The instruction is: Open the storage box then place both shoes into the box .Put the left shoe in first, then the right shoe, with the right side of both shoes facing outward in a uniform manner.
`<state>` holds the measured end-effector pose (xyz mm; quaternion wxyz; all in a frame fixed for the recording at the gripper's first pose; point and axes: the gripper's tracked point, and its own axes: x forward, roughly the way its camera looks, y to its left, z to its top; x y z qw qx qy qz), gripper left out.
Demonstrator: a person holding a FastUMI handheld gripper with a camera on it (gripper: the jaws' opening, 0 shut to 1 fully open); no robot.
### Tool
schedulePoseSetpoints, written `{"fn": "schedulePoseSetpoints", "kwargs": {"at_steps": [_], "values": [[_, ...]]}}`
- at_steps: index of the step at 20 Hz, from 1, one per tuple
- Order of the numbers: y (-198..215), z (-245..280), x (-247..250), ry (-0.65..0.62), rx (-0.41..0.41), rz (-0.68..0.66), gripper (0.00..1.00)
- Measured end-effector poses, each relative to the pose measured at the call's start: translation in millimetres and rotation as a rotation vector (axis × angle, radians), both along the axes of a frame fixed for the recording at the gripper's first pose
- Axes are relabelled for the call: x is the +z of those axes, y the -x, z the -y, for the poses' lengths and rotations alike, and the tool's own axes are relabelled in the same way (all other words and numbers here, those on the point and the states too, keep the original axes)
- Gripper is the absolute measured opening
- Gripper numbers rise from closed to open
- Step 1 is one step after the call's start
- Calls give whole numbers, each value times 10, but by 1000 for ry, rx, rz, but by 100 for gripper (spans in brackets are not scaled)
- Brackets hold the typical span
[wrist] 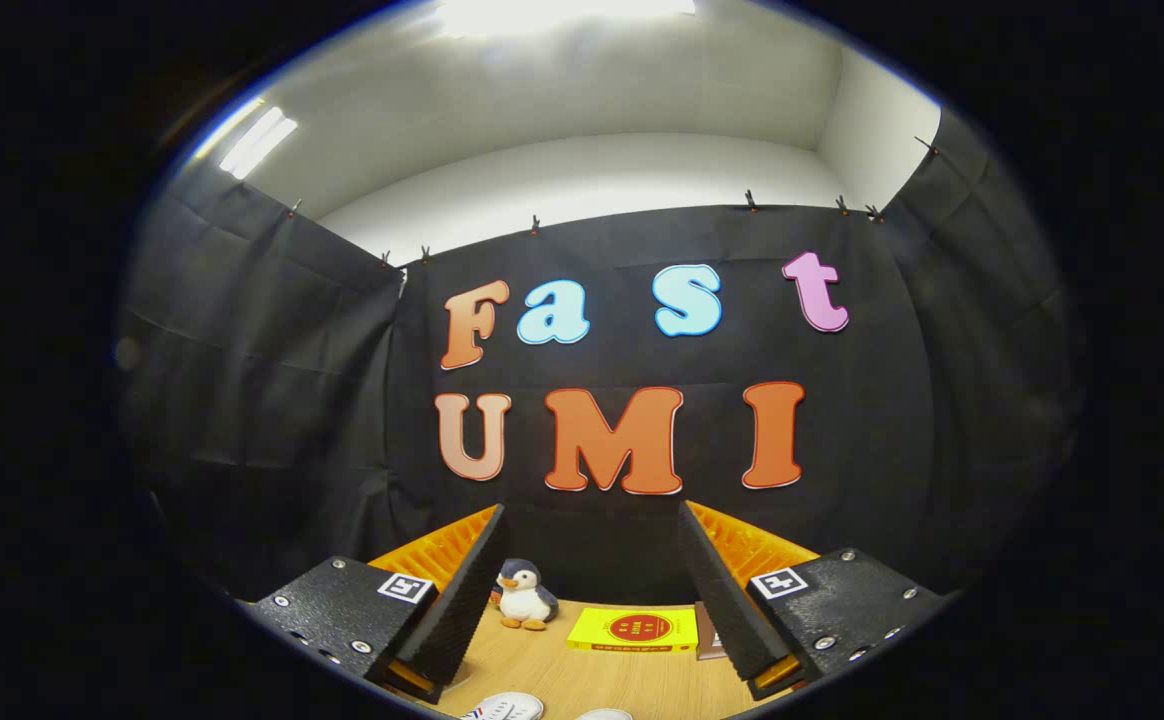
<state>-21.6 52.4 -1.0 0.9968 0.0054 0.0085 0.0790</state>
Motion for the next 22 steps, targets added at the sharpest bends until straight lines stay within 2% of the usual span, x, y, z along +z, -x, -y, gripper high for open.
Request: {"fn": "schedulePoseSetpoints", "kwargs": {"at_steps": [4, 7, 9, 16, 22], "values": [[65, -94, -53, -30, 40, -2, 99], [-3, -149, -87, 10, 43, 19, 99], [-17, -309, -234, -1, 73, -8, 99], [40, -799, -806, -47, 179, -157, 100], [162, -1221, -1525, -130, 275, -414, 99]]}}
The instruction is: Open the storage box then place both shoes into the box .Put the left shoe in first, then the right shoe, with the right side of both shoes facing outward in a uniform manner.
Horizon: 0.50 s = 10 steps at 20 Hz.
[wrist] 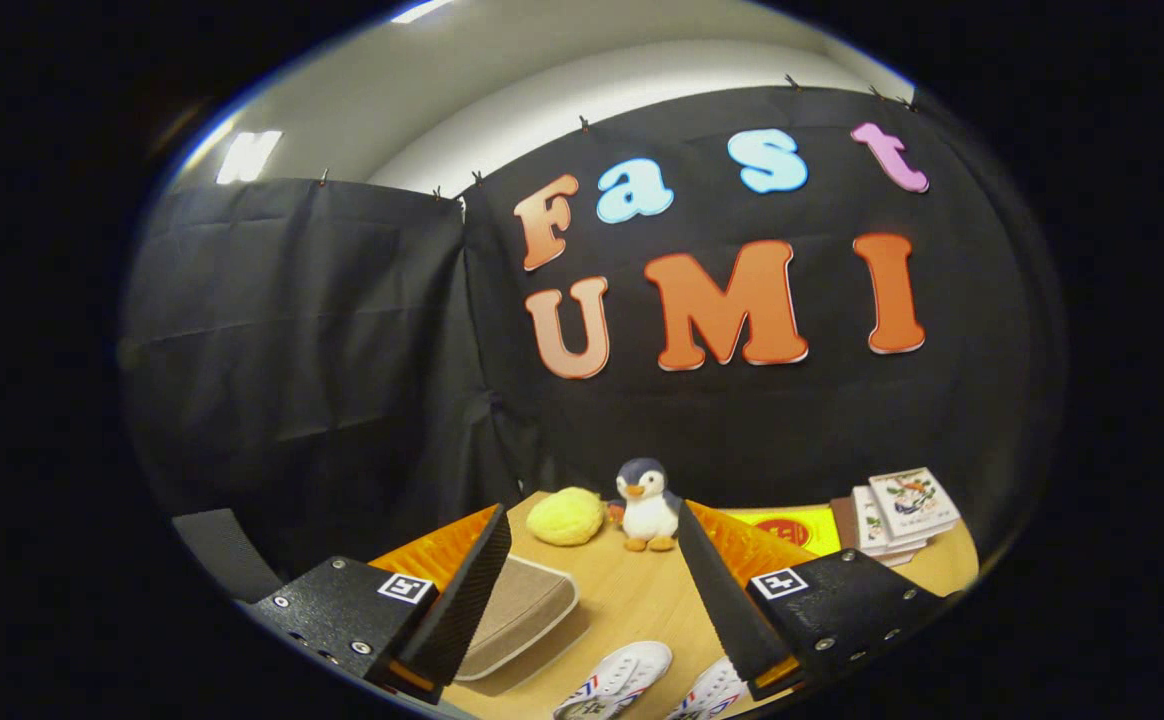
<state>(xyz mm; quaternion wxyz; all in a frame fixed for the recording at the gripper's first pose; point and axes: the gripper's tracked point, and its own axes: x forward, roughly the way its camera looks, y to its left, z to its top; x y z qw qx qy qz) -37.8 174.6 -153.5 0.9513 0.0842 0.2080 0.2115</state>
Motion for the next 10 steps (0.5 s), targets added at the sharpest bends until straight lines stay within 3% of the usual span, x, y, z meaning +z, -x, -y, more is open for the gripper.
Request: {"fn": "schedulePoseSetpoints", "kwargs": {"at_steps": [10], "values": [[464, -568, -1089, -124, 147, -414, 94]]}}
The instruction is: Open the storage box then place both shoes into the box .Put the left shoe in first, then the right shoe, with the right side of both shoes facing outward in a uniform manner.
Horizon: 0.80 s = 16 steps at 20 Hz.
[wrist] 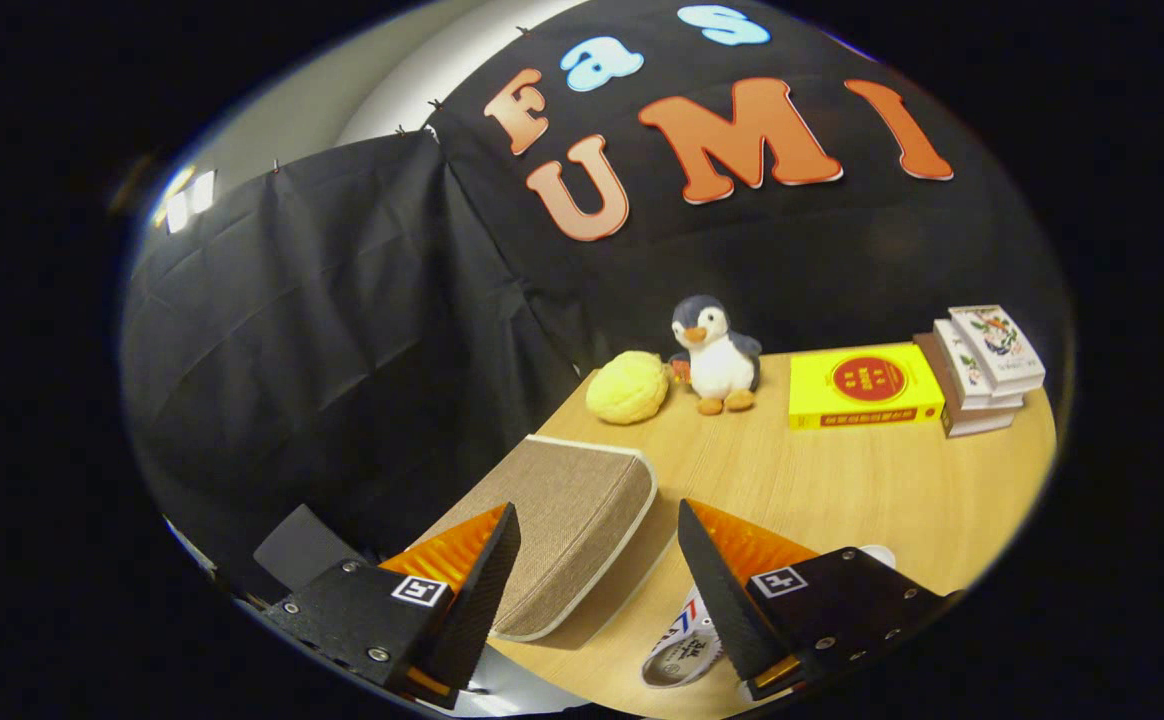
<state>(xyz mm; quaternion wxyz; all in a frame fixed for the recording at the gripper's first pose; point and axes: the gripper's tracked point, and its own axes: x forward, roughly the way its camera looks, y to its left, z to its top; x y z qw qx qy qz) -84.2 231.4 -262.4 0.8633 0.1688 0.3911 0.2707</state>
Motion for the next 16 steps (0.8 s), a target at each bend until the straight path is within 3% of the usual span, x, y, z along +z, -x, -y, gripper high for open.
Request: {"fn": "schedulePoseSetpoints", "kwargs": {"at_steps": [8, 16], "values": [[289, -446, -653, -110, 73, -249, 93], [399, -738, -1093, -265, 75, -472, 93]]}}
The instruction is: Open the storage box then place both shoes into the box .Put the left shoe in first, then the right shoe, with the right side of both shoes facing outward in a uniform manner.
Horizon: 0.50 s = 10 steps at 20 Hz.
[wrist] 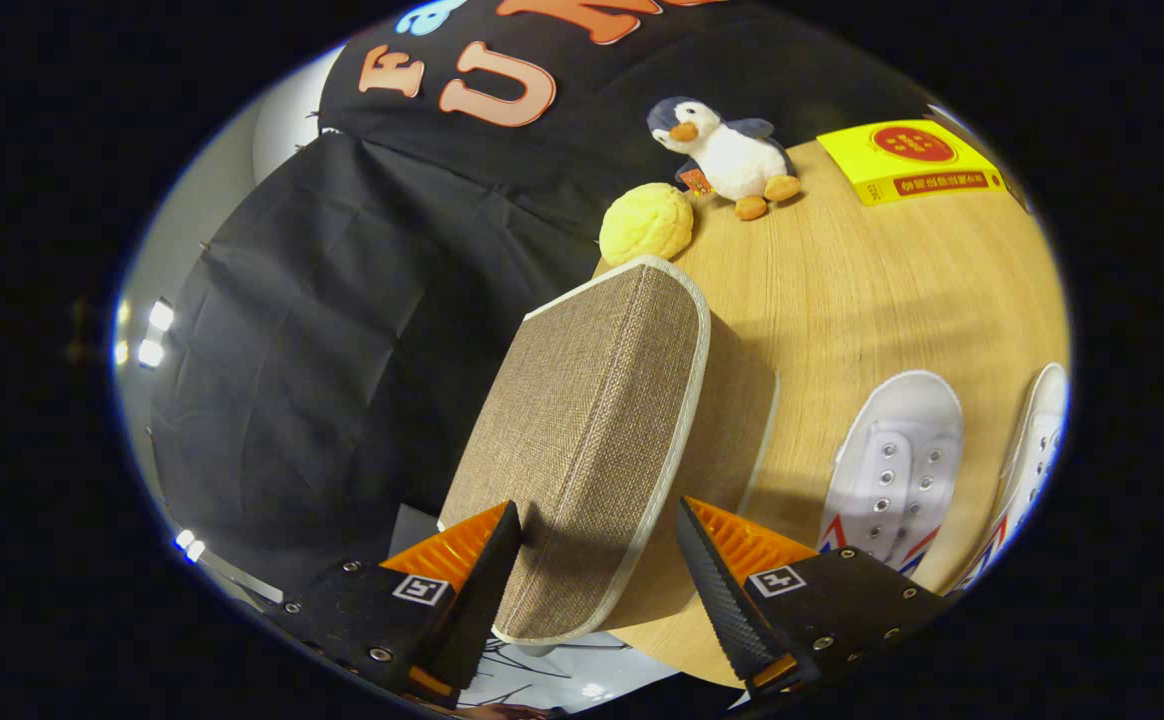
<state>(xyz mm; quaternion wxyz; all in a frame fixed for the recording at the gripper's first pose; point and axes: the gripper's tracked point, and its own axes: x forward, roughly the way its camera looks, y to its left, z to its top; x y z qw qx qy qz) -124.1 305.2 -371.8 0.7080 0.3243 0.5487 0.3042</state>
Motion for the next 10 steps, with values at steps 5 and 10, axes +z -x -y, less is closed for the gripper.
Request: {"fn": "schedulePoseSetpoints", "kwargs": {"at_steps": [5, 10], "values": [[-59, -146, -67, -112, -36, -78, 93], [-157, -37, 102, -207, -102, -90, 74]]}}
